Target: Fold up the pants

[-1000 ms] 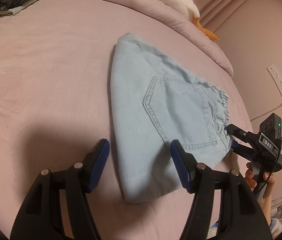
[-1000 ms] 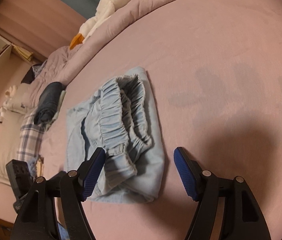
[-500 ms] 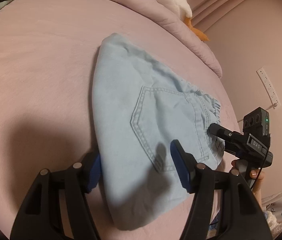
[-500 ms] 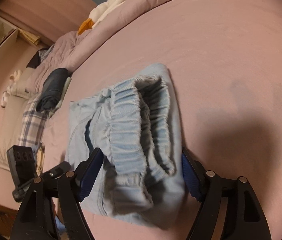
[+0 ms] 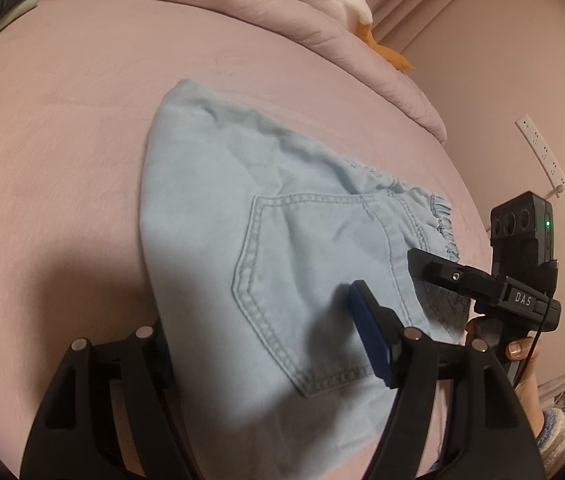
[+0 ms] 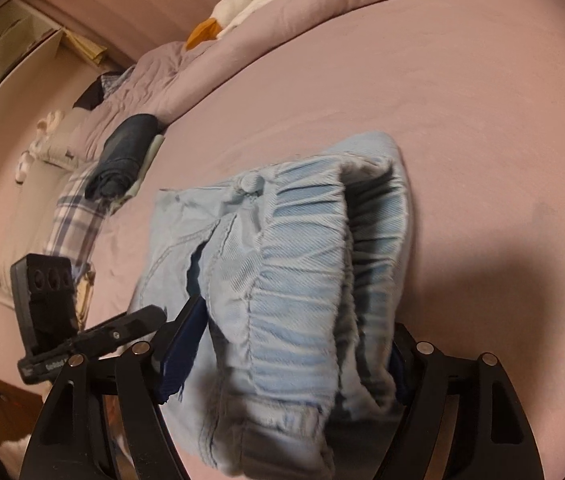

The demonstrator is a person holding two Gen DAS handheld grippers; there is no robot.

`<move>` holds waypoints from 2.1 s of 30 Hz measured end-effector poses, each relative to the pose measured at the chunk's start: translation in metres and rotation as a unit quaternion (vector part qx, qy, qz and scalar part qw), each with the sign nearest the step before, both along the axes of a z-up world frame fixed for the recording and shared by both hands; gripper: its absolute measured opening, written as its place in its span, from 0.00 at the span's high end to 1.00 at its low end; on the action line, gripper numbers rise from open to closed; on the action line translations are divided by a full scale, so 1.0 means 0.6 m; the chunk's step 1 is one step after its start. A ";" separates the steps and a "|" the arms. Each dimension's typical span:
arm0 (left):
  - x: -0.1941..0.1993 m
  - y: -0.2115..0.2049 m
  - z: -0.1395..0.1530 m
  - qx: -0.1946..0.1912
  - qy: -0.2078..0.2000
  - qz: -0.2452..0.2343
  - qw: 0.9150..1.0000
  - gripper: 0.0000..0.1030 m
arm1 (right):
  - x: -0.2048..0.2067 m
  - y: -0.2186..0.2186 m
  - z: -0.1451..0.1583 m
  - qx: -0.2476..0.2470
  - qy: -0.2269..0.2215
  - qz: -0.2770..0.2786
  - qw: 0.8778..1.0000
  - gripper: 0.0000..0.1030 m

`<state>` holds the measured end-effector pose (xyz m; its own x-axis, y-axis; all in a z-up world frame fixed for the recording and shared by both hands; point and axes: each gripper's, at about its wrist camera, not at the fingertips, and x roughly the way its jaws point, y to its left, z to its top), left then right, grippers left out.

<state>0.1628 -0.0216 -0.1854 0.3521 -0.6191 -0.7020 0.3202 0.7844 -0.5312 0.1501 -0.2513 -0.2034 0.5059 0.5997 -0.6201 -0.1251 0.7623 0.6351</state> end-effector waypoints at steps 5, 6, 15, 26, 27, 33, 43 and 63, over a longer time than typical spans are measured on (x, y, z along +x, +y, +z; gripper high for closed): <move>0.010 -0.003 -0.003 -0.004 -0.004 -0.003 1.000 0.32 | 0.006 0.003 0.000 -0.002 -0.011 0.004 1.000 0.24; 0.012 -0.005 -0.003 -0.005 -0.005 -0.004 1.000 0.32 | 0.007 0.003 0.000 0.000 -0.014 0.004 1.000 0.24; 0.011 -0.019 0.005 0.029 -0.026 0.001 0.999 0.48 | -0.017 0.003 0.011 -0.013 -0.031 -0.016 0.999 0.41; -0.001 -0.011 0.019 0.044 -0.042 0.010 0.998 0.81 | -0.039 0.044 0.065 -0.068 -0.077 -0.041 0.994 0.56; -0.002 -0.010 0.021 0.044 -0.045 0.012 0.998 0.83 | -0.039 0.048 0.067 -0.070 -0.080 -0.042 0.993 0.56; -0.007 0.002 0.040 0.039 -0.058 0.016 0.997 0.83 | -0.046 0.055 0.085 -0.076 -0.092 -0.042 0.992 0.58; -0.004 0.038 0.075 0.048 -0.084 0.039 0.995 0.83 | -0.044 0.099 0.126 -0.072 -0.133 -0.026 0.988 0.58; 0.054 0.098 0.111 0.066 -0.108 0.071 0.989 0.83 | 0.012 0.158 0.164 -0.061 -0.168 -0.007 0.984 0.58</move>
